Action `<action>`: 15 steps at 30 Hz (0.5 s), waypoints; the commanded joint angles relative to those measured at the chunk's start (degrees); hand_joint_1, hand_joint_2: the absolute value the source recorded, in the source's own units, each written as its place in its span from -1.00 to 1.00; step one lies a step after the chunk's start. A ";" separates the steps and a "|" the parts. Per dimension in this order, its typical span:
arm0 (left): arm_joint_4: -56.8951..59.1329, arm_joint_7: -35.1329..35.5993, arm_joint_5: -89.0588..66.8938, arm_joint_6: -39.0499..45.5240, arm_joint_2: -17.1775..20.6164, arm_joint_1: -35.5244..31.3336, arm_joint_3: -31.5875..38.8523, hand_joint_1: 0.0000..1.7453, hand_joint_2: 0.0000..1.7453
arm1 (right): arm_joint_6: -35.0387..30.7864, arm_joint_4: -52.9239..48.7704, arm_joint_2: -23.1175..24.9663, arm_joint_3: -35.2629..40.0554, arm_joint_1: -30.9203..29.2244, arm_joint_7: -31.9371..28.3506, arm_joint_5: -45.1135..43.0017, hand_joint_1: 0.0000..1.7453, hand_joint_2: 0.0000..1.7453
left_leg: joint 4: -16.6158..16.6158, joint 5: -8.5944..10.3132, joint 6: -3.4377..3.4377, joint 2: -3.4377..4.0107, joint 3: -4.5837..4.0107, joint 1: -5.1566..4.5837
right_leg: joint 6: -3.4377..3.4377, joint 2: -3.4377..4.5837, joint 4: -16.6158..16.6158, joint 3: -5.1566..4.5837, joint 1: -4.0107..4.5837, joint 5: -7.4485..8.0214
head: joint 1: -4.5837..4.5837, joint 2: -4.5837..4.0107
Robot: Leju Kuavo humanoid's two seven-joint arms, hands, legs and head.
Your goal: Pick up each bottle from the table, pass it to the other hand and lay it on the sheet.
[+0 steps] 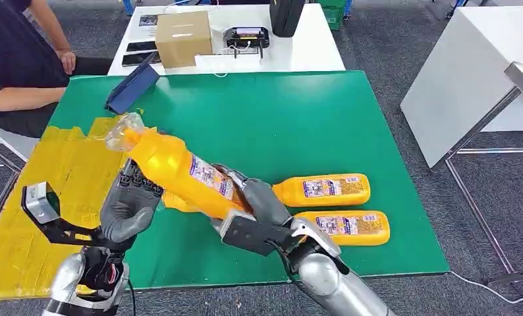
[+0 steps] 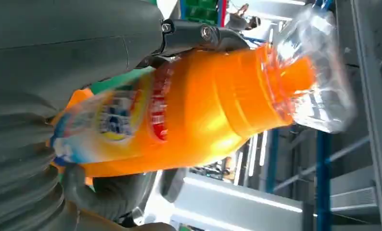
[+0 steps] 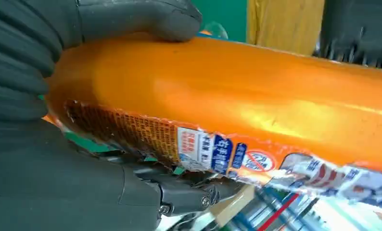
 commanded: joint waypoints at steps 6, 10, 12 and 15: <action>7.27 -1.82 -8.63 -1.79 1.11 -4.53 -5.43 -1.00 1.00 | 5.34 9.40 1.28 17.56 -12.38 0.32 -2.27 1.00 1.00 | -0.03 -0.04 -0.04 -0.05 0.15 0.03 | -0.05 0.16 -0.04 0.14 0.01 -0.04 | 0.00 0.00; 7.31 -1.92 -9.27 -1.65 1.06 -4.63 -5.62 -1.00 1.00 | 5.34 9.43 1.32 17.69 -12.46 0.32 -2.31 1.00 1.00 | -0.03 -0.04 -0.04 -0.16 0.16 0.02 | -0.05 0.08 -0.03 0.18 -0.01 -0.07 | 0.02 0.00; 7.37 -2.90 -13.39 -0.51 1.11 -4.87 -6.14 -1.00 1.00 | 5.36 9.75 1.62 18.00 -12.56 0.20 -2.69 1.00 1.00 | -0.03 -0.04 -0.04 -0.14 0.15 0.02 | -0.05 0.10 -0.02 0.16 -0.02 -0.07 | 0.00 0.00; 7.14 -4.82 -18.42 1.25 0.43 -5.04 -6.25 1.00 1.00 | 5.22 10.40 2.12 18.37 -12.47 0.22 -2.82 1.00 1.00 | -0.01 -0.08 -0.05 -0.17 0.21 0.04 | -0.08 0.13 0.00 0.23 -0.01 -0.11 | 0.00 0.00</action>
